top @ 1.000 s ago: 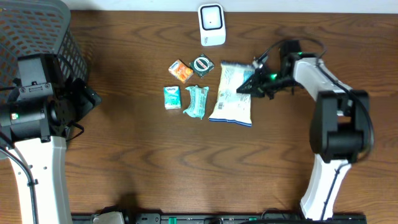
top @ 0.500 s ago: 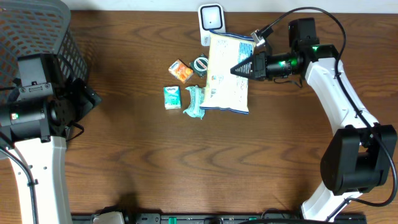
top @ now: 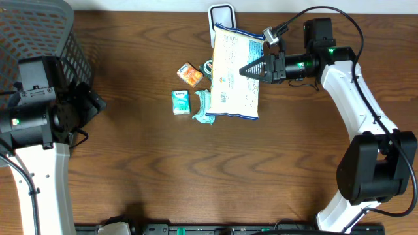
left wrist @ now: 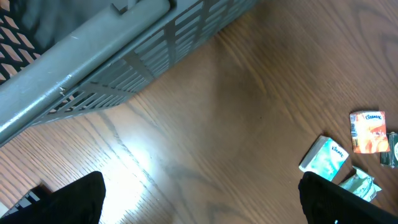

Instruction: Scan the item barcode

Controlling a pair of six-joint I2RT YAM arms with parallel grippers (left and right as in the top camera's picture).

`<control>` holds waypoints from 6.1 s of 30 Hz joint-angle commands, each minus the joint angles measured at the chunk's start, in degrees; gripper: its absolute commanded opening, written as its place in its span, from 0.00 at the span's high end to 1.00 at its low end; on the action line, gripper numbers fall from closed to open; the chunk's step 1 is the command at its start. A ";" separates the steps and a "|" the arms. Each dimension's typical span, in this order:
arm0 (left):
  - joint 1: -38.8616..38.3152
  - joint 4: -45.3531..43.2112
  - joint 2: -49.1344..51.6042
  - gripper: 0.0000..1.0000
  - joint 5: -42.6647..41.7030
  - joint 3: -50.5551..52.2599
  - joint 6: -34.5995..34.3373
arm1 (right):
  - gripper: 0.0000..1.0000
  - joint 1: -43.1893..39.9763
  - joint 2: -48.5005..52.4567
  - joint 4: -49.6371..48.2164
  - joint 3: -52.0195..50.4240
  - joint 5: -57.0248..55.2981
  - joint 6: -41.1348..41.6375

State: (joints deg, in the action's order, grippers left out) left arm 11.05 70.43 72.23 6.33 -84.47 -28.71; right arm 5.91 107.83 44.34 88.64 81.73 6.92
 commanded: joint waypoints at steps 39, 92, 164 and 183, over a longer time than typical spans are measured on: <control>0.20 0.07 0.00 0.02 0.17 -0.13 -0.55 | 0.99 1.31 -1.33 -3.85 0.35 -1.55 -0.33; 0.20 0.04 0.00 0.03 0.17 -0.13 -0.55 | 0.18 1.22 -1.31 -3.45 -20.55 -55.32 1.20; 0.20 0.04 0.00 0.02 0.17 -0.13 -0.55 | 0.99 2.64 -24.79 -37.81 -22.64 -22.38 -3.37; 0.20 0.04 0.00 0.03 0.17 -0.13 -0.55 | 0.99 4.61 -24.57 -30.60 -22.71 -31.32 -5.70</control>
State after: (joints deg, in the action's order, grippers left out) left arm 11.05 70.43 72.23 6.35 -84.47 -28.71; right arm 9.67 83.72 13.37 64.88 51.40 3.36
